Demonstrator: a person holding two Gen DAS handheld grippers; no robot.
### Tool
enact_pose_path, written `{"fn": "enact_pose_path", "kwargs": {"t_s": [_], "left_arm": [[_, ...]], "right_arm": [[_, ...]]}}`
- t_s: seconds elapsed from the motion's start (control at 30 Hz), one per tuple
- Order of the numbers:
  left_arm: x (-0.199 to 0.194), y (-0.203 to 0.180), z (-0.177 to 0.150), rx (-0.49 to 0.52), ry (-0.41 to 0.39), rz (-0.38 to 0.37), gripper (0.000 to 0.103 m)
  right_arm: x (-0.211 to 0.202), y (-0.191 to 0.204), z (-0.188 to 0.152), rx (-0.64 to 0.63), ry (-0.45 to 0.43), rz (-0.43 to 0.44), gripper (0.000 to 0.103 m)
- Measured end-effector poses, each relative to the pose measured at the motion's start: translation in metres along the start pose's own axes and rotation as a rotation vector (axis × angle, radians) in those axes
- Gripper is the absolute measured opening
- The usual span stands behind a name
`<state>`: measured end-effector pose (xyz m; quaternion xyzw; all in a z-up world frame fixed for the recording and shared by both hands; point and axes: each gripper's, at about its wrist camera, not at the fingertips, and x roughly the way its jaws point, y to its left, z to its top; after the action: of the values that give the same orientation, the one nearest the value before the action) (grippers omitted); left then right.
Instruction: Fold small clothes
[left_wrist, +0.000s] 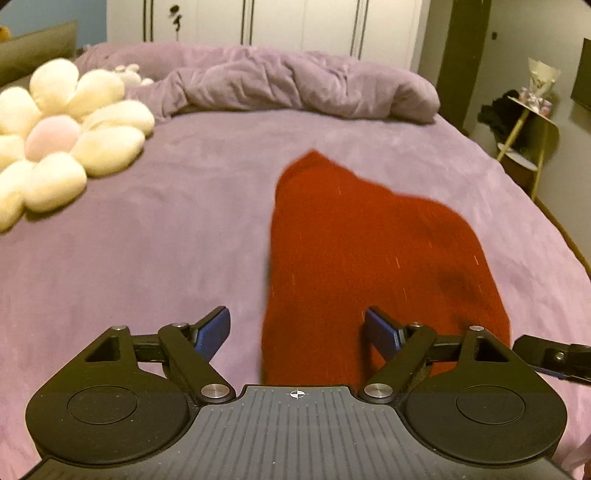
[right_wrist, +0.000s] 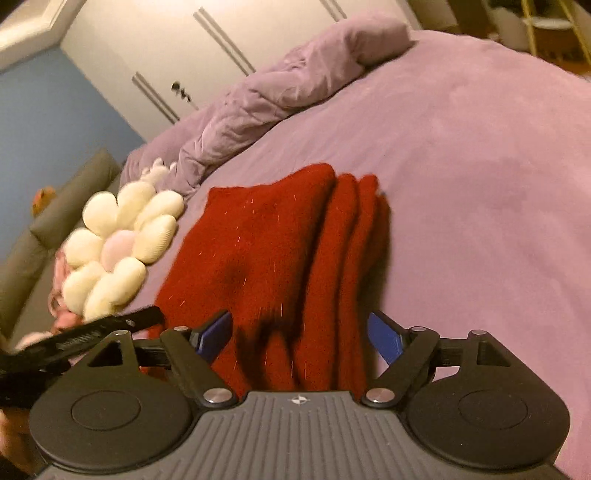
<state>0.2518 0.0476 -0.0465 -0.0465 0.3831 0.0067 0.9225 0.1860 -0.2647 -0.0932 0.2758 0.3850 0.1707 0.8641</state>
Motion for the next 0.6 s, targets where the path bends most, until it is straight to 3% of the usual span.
{"fn": "enact_pose_path", "kwargs": {"t_s": [0.1, 0.23, 0.47, 0.6], "left_arm": [[-0.009, 0.002, -0.021, -0.013, 0.026, 0.009, 0.087], [-0.022, 0.009, -0.035, -0.014, 0.009, 0.039, 0.091], [-0.030, 0.021, -0.054, 0.004, 0.018, 0.094, 0.091], [-0.020, 0.024, -0.062, 0.047, 0.029, 0.066, 0.091]], "right_arm": [[-0.008, -0.008, -0.018, 0.077, 0.043, 0.054, 0.080], [0.004, -0.010, -0.027, 0.190, 0.089, 0.159, 0.071], [0.031, -0.008, -0.034, 0.335, 0.066, 0.183, 0.064], [0.041, -0.015, -0.040, 0.422, 0.046, 0.180, 0.044]]}}
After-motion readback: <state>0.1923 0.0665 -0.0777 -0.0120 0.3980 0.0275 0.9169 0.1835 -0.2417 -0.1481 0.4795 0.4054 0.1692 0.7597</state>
